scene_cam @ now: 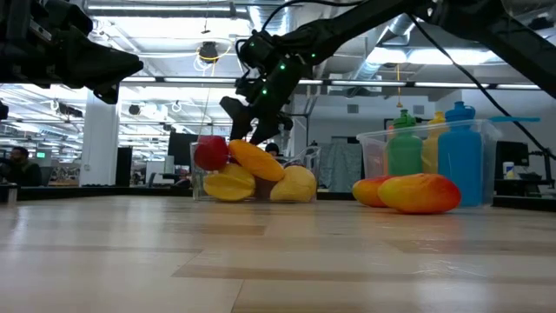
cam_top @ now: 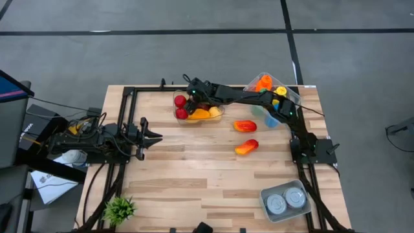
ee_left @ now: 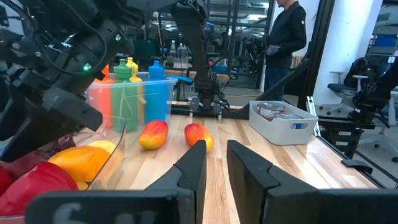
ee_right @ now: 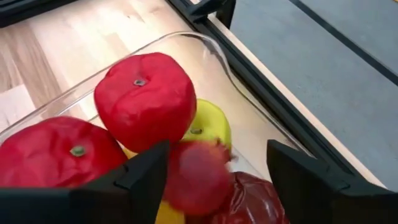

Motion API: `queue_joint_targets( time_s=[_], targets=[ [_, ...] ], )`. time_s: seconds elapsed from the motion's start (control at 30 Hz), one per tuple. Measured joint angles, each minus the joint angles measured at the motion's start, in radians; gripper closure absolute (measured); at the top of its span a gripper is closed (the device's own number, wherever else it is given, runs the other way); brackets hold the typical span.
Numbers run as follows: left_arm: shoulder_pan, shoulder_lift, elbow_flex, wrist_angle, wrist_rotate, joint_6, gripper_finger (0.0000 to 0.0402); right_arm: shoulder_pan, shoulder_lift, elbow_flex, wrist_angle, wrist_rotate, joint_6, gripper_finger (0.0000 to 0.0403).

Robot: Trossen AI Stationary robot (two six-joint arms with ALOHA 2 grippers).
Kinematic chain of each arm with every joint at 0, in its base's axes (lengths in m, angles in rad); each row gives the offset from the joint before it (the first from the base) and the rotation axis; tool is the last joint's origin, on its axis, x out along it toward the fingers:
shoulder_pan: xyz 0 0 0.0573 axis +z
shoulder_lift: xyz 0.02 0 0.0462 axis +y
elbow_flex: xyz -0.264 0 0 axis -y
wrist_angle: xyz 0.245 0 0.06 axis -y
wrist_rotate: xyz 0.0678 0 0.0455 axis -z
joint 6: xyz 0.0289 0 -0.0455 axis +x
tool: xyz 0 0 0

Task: Pick & Place Food Item
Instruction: Put the bottom red mango into the transparent bin

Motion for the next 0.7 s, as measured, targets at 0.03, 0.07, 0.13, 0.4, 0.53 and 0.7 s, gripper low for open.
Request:
queue_joint_targets(
  time_s=[0.03,0.07,0.13,0.4,0.53,0.7],
  targets=[
    [0.000,0.000,0.000,0.000,0.000,0.000,0.0348,0.000,0.000,0.000,0.000,-0.001,-0.003,0.0139],
    [0.000,0.000,0.000,0.000,0.000,0.000,0.0348,0.001,0.000,0.000,-0.002,-0.001,-0.006,0.0136],
    [0.000,0.000,0.000,0.000,0.000,0.000,0.0348,0.002,0.000,0.000,-0.020,0.000,-0.008,0.0132],
    [0.000,0.000,0.000,0.000,0.000,0.000,0.0348,0.024,-0.144,0.001,-0.268,0.002,-0.025,0.0131],
    [0.000,0.000,0.000,0.002,0.000,0.000,0.0348,0.061,-0.254,0.000,-0.503,0.022,-0.017,0.0131],
    [0.000,0.000,0.000,0.015,0.000,0.000,0.0348,0.136,-0.363,0.000,-0.780,0.110,0.055,0.0131]
  ],
)
